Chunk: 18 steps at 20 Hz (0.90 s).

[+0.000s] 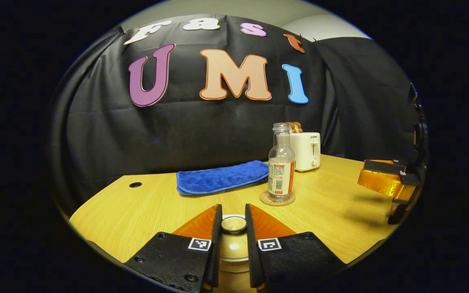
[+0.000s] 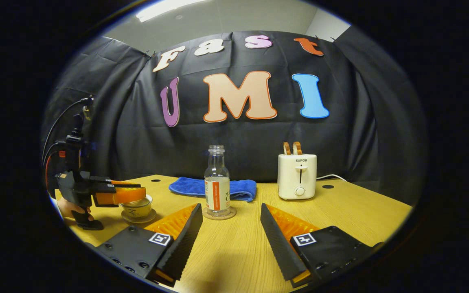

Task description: Open the teacup lid with one hand, grasp the water bottle and pour water into the teacup with the other hand; after pouring, place the water bottle on the coaster and then close the teacup lid.

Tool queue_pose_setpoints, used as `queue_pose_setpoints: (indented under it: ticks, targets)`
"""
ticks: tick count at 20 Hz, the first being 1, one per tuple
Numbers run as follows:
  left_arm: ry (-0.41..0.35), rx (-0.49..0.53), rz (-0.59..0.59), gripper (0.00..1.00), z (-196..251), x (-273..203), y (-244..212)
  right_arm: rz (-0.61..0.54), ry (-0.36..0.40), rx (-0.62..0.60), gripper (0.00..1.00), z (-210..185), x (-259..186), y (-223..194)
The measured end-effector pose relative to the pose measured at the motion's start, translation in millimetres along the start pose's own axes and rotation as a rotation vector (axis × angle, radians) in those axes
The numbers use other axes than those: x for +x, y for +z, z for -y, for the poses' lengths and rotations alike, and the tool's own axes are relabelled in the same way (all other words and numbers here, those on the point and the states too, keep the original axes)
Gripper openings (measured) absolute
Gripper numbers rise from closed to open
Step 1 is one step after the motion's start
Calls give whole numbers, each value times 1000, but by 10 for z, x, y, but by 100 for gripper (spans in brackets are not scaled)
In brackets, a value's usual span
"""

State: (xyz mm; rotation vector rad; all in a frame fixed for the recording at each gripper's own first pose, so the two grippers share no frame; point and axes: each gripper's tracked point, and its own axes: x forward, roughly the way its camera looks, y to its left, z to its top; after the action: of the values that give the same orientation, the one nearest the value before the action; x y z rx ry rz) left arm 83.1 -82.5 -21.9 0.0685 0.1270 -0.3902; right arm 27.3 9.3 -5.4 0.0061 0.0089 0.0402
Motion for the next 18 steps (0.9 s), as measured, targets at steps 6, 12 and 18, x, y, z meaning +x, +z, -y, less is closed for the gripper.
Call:
queue_pose_setpoints:
  ticks: [6, 12, 18]
  targets:
    - [9, -7, 6, 30, -19, -14, 2, 0, -8, -1, 92, 22, -15, 8]
    - [18, -24, 10, 56, -39, -66, 7, 0, -20, -1, 92, 38, -19, 12]
    - [54, -60, 45, 90, -92, -231, 30, -1, -19, -1, 96, 40, -14, 8]
